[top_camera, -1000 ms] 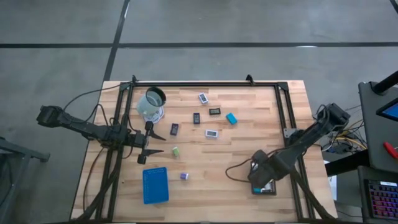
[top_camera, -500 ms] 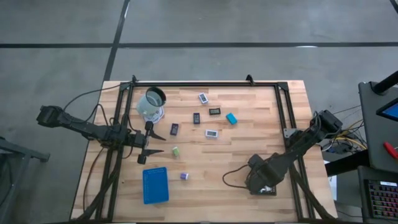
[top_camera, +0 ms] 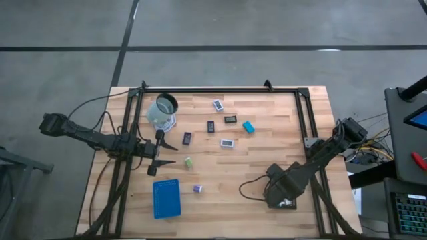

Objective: Pick & Place Office items
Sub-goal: Put the light blue charger adapter into the black bin, then put the purple charger adapter into the black bin

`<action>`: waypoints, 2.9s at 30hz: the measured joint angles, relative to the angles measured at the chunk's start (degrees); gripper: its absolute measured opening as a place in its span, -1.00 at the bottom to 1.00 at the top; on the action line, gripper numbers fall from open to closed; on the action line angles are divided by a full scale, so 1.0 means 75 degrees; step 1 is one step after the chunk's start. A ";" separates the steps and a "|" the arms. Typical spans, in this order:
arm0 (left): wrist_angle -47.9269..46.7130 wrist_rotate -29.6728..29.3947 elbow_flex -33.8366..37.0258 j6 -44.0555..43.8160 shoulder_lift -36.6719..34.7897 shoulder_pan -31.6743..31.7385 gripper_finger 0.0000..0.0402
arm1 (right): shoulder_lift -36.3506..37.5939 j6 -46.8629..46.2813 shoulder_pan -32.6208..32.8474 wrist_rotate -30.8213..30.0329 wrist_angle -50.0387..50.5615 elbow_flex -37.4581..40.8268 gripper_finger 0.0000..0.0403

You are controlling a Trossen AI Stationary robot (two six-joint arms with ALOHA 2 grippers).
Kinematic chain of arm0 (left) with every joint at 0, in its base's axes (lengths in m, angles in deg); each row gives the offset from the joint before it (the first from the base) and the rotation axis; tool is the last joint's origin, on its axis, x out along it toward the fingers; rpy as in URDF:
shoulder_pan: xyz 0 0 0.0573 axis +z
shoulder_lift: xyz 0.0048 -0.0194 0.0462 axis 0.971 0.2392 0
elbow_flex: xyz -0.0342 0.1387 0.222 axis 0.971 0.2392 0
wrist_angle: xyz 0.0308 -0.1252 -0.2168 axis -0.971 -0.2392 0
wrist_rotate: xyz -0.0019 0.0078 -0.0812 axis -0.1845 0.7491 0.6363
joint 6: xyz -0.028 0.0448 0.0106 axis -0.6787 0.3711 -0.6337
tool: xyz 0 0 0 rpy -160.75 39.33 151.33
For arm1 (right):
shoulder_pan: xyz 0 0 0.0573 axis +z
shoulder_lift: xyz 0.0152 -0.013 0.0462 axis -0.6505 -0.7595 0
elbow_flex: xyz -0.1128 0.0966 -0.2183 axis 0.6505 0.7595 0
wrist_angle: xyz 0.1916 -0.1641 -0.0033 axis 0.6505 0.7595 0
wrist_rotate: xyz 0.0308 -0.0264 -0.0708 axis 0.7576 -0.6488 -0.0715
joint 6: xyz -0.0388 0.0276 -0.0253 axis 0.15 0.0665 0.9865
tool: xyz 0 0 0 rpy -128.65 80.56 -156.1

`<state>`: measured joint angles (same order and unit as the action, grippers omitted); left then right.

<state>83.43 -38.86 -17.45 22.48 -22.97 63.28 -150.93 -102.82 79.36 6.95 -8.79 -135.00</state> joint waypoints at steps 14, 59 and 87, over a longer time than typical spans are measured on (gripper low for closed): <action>0.0000 -0.0001 0.0000 0.0000 0.0000 -0.0002 0.18 | 0.0000 -0.0038 0.0000 -0.0015 -0.0080 0.0044 0.38; 0.0000 -0.0001 0.0000 0.0000 -0.0003 0.0000 0.18 | 0.0463 0.9777 -0.0438 -0.7867 -0.7481 0.0664 0.40; -0.0011 -0.0001 -0.0003 0.0000 -0.0008 -0.0002 0.18 | -0.2008 1.3792 -0.3153 -0.0513 -1.3806 0.1439 0.40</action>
<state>83.35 -38.87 -17.47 22.48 -23.02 63.26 -166.00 0.62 55.71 3.10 -112.34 -124.20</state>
